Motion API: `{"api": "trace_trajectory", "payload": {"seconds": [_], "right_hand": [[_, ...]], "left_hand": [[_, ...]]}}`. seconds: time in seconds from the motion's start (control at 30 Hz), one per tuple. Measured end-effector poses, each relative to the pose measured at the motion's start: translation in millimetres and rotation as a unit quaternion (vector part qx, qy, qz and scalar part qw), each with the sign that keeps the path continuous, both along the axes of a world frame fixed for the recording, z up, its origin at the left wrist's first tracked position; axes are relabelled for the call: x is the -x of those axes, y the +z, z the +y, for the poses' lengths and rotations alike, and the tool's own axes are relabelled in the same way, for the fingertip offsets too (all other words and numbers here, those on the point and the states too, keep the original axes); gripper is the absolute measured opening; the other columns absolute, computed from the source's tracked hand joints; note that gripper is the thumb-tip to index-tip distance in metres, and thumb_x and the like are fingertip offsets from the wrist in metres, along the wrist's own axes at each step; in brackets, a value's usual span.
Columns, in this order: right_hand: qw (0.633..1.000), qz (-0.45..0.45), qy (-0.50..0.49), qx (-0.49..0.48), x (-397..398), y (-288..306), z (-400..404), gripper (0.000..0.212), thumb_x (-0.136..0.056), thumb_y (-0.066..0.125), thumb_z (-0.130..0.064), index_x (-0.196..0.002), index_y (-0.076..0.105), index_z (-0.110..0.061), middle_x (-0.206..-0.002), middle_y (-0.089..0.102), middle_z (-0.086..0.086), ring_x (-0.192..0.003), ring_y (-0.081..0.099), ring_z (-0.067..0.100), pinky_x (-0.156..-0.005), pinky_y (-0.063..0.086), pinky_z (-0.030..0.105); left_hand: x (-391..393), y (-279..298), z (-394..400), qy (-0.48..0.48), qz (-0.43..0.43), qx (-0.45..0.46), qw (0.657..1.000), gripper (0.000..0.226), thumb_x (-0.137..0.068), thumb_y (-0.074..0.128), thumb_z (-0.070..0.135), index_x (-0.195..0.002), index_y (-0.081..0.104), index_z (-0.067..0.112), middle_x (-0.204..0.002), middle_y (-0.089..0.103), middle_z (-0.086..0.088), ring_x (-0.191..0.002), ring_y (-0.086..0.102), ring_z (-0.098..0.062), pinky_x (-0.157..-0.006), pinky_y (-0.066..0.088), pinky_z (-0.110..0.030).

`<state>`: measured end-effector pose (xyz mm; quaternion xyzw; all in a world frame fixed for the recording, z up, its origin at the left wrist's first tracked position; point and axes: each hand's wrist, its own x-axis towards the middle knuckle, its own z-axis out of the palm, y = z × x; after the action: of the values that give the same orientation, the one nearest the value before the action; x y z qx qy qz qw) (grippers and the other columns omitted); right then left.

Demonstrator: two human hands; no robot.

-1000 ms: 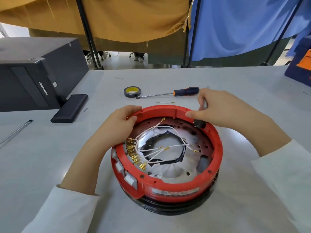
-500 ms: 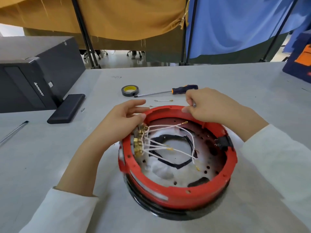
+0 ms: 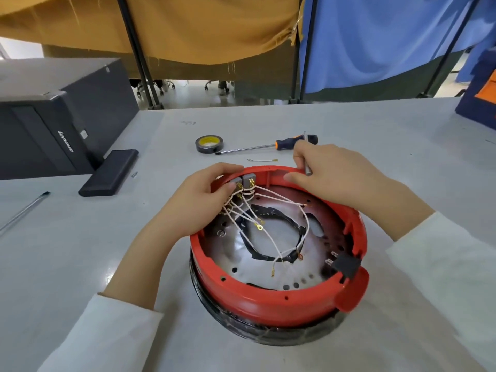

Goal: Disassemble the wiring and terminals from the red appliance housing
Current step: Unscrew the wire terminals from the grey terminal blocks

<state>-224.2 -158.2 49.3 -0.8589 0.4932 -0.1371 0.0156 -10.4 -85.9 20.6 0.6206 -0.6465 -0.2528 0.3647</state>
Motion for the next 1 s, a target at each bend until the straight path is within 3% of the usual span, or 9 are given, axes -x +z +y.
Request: {"api": "trace_trajectory", "payload": {"seconds": [0.13,0.33,0.47,0.53,0.6,0.63,0.77,0.9,1.0], "right_hand": [[0.999,0.025,0.000,0.022,2,-3,-4,0.029,-0.089,0.054,-0.041,-0.076,0.031,-0.028,-0.070,0.040,-0.012,-0.075,0.046,0.022,-0.053,0.023,0.030],[0.997,0.065,-0.033,-0.041,12,4,13,0.032,-0.089,0.054,-0.033,-0.068,0.030,-0.028,-0.070,0.038,-0.011,-0.063,0.038,0.014,-0.053,0.029,0.030],[0.992,0.104,-0.039,-0.062,17,12,29,0.028,-0.092,0.051,-0.039,-0.073,0.035,-0.027,-0.072,0.042,-0.009,-0.061,0.043,0.013,-0.055,0.031,0.029],[0.994,0.093,-0.061,0.012,16,13,30,0.033,-0.092,0.045,-0.055,-0.080,0.041,-0.025,-0.074,0.050,-0.007,-0.069,0.050,0.020,-0.059,0.033,0.031],[0.993,-0.004,-0.066,0.103,12,15,29,0.044,-0.092,0.031,-0.064,-0.085,0.043,-0.022,-0.069,0.056,-0.004,-0.067,0.053,0.023,-0.059,0.034,0.032],[0.992,-0.084,-0.046,0.078,8,18,29,0.047,-0.092,0.027,-0.065,-0.085,0.045,-0.022,-0.066,0.060,-0.003,-0.062,0.055,0.021,-0.058,0.037,0.032],[0.893,-0.399,0.097,-0.184,-18,15,24,0.054,-0.097,0.027,-0.054,-0.091,0.066,-0.018,-0.055,0.060,0.006,-0.038,0.046,0.012,-0.043,0.038,0.018],[0.850,-0.460,0.094,-0.239,-25,-1,21,0.063,-0.098,0.030,-0.051,-0.084,0.074,-0.009,-0.052,0.057,0.003,-0.037,0.040,0.010,-0.037,0.030,0.014],[0.852,-0.458,0.112,-0.226,-13,-2,20,0.046,-0.095,0.051,-0.042,-0.073,0.073,-0.008,-0.044,0.049,0.001,-0.035,0.038,0.005,-0.039,0.030,0.010]], "left_hand": [[2,-2,-2,-0.039,0.025,0.010,0.999,0.032,-0.095,0.054,0.017,-0.125,0.057,0.027,-0.121,0.061,0.018,-0.110,0.057,0.003,-0.101,0.043,-0.024],[2,1,-3,0.010,-0.023,0.052,0.998,0.024,-0.094,0.054,0.024,-0.115,0.059,0.035,-0.109,0.062,0.025,-0.091,0.059,0.010,-0.067,0.044,-0.003],[6,1,-2,-0.003,-0.124,0.052,0.991,0.023,-0.095,0.052,0.031,-0.116,0.061,0.033,-0.101,0.062,0.024,-0.082,0.057,0.010,-0.073,0.037,-0.002],[7,1,-2,-0.016,-0.165,0.064,0.984,0.025,-0.095,0.052,0.028,-0.118,0.062,0.027,-0.108,0.062,0.017,-0.089,0.051,0.006,-0.079,0.033,-0.006],[6,2,-3,-0.020,-0.175,0.066,0.982,0.026,-0.096,0.052,0.026,-0.119,0.062,0.025,-0.108,0.059,0.017,-0.094,0.046,0.005,-0.081,0.030,-0.006],[5,2,-3,-0.018,-0.172,0.064,0.983,0.026,-0.096,0.052,0.026,-0.119,0.062,0.026,-0.105,0.057,0.019,-0.094,0.045,0.006,-0.079,0.030,-0.002],[5,1,-4,-0.010,-0.165,0.059,0.984,0.025,-0.095,0.053,0.026,-0.118,0.063,0.027,-0.098,0.053,0.023,-0.086,0.043,0.010,-0.075,0.028,0.007],[6,1,-5,-0.005,-0.153,0.043,0.987,0.023,-0.096,0.051,0.026,-0.116,0.063,0.029,-0.091,0.056,0.025,-0.076,0.047,0.004,-0.072,0.032,0.003],[7,0,-5,-0.001,-0.145,0.036,0.989,0.022,-0.096,0.050,0.026,-0.113,0.063,0.032,-0.082,0.052,0.030,-0.071,0.049,0.014,-0.067,0.032,0.003]]}}
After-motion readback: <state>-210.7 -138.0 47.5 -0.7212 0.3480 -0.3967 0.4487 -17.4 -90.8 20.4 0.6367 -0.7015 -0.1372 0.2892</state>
